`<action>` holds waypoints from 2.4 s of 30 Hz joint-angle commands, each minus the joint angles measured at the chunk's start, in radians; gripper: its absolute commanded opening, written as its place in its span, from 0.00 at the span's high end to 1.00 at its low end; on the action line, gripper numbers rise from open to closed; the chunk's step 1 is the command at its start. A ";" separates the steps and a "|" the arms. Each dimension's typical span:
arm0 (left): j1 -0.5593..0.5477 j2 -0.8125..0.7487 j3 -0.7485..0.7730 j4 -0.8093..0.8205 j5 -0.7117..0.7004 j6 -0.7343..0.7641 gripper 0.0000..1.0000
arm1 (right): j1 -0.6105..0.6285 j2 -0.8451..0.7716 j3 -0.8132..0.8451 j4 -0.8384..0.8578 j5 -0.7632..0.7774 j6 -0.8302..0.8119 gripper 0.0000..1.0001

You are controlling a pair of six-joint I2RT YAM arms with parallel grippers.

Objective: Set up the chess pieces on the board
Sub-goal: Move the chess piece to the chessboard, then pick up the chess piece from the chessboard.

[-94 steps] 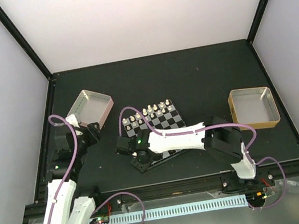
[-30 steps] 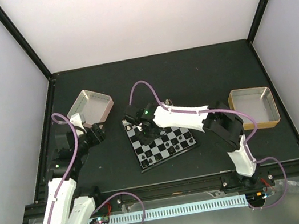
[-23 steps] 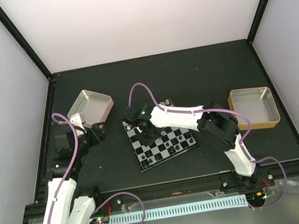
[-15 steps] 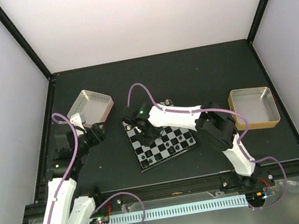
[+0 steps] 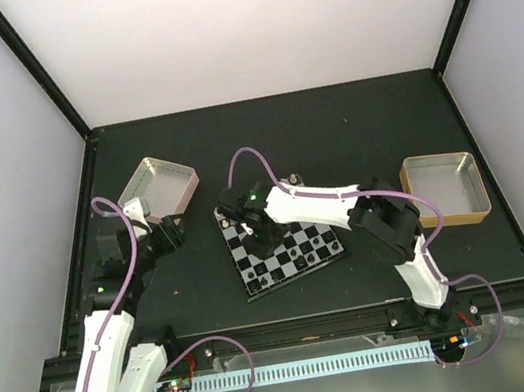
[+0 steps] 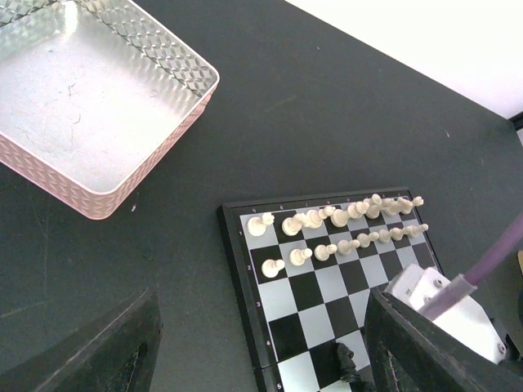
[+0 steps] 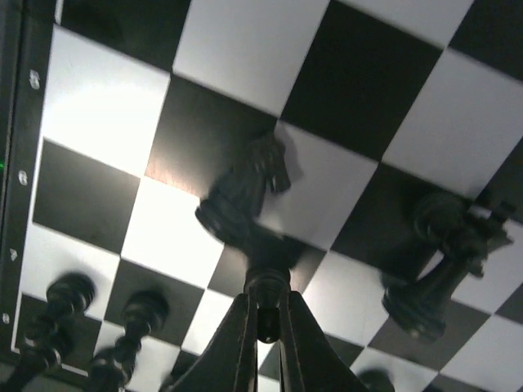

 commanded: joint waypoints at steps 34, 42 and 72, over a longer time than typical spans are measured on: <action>-0.006 -0.017 -0.006 0.008 -0.002 0.012 0.30 | 0.029 -0.117 -0.032 0.043 -0.020 0.092 0.67; -0.007 -0.029 0.003 -0.013 -0.032 0.011 0.29 | 0.028 -0.034 0.051 0.067 0.015 0.322 0.66; -0.032 -0.036 0.059 -0.047 -0.037 -0.016 0.29 | 0.028 0.156 0.199 -0.085 0.067 0.516 0.78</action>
